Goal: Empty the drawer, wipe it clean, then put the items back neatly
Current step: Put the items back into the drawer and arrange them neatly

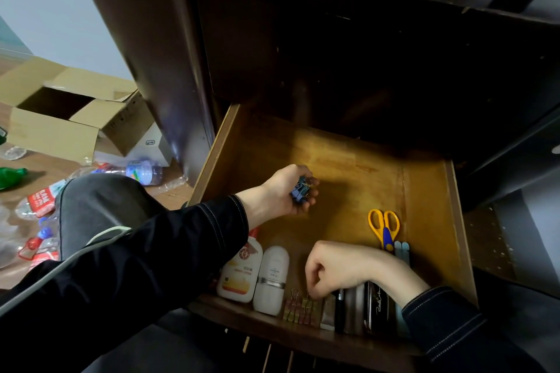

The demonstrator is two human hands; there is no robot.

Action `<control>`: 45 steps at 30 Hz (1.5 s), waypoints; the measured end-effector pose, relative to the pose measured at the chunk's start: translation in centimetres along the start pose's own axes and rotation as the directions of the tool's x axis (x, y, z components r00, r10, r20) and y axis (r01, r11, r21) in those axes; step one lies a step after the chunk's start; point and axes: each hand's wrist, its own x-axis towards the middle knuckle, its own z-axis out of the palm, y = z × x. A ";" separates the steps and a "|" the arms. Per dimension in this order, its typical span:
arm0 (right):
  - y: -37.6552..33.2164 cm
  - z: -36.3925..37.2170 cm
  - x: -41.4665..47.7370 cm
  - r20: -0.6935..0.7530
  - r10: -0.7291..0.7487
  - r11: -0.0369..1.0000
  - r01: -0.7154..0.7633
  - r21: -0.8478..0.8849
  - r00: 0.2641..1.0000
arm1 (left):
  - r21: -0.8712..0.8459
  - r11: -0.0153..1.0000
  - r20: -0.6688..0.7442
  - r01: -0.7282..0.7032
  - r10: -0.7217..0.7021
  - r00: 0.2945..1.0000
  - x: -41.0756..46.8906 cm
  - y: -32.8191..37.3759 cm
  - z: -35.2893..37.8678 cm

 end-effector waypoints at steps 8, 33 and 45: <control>0.0 0.3 0.3 0.008 -0.018 0.999 0.019 -0.043 1.000 | -0.008 1.000 -0.007 0.001 -0.001 1.000 -0.2 0.0 0.0; 2.8 -3.2 -1.4 -0.671 0.301 0.954 -0.204 0.221 0.677 | -0.102 0.994 0.081 0.046 -0.037 0.996 -1.5 0.6 0.5; 1.8 -2.7 -0.5 -0.815 0.169 0.984 -0.052 0.169 0.554 | 0.004 0.995 0.307 0.103 -0.099 0.946 -1.9 0.1 1.0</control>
